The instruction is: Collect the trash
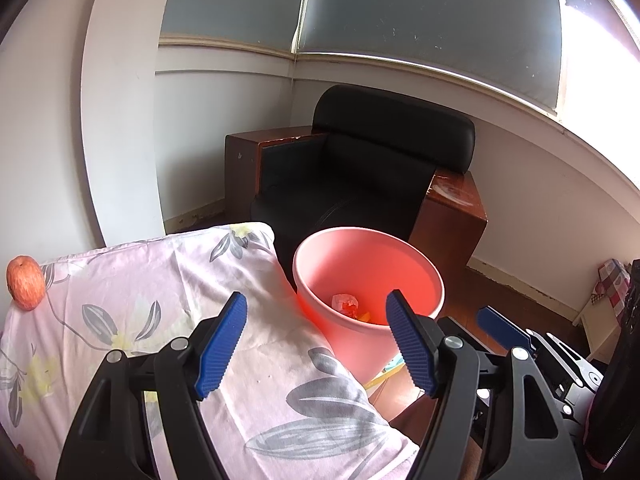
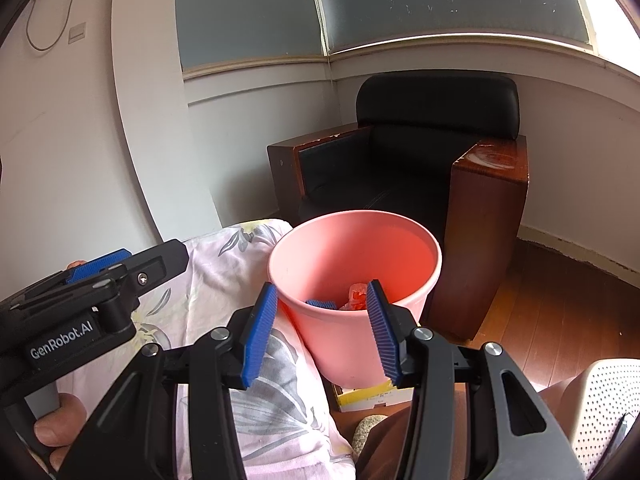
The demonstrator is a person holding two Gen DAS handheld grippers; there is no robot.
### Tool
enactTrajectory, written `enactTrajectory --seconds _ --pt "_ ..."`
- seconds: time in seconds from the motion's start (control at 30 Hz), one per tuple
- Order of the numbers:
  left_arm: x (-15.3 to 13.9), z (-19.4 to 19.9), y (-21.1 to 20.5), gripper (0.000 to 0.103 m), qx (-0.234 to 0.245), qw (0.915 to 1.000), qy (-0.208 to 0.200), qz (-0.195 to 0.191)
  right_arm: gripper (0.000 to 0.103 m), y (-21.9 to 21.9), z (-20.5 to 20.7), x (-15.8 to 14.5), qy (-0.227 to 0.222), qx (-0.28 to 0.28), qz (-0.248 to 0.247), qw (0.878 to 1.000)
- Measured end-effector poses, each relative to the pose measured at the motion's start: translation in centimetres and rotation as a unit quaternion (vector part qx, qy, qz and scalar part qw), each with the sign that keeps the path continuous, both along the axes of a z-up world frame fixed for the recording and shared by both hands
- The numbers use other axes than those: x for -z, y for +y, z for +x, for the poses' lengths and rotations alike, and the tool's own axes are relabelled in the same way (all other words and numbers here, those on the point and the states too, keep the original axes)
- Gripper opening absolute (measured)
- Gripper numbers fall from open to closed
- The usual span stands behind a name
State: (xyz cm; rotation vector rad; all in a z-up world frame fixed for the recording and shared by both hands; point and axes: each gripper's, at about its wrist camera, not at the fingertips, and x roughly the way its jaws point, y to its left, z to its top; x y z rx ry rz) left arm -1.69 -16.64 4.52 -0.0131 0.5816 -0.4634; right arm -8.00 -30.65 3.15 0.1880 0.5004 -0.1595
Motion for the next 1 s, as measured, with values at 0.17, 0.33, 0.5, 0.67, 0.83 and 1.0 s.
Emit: enactTrajectory --seconds 0.17,0.33,0.5,0.67,0.83,1.0 --pt "0.2 -0.1 0.0 0.071 0.000 1.0000 0.002 0.002 0.047 0.1 0.0 0.2 0.002 -0.001 0.000 1.000" --pt "0.3 0.0 0.1 0.071 -0.001 1.0000 0.005 0.001 0.047 0.1 0.2 0.6 0.008 -0.004 0.000 1.000" --pt "0.5 0.0 0.2 0.071 -0.002 1.0000 0.009 0.001 0.047 0.2 0.4 0.8 0.011 -0.006 -0.001 1.000" --pt "0.8 0.1 0.2 0.071 -0.004 0.9999 0.012 0.000 0.047 0.2 0.5 1.1 0.014 -0.009 -0.002 1.000" --pt "0.9 0.2 0.2 0.071 -0.004 0.9999 0.013 0.000 0.047 0.3 0.5 1.2 0.015 -0.011 -0.002 1.000" --pt "1.0 0.2 0.3 0.071 -0.004 0.9999 0.014 -0.002 0.047 0.3 0.5 1.2 0.016 -0.011 -0.002 1.000"
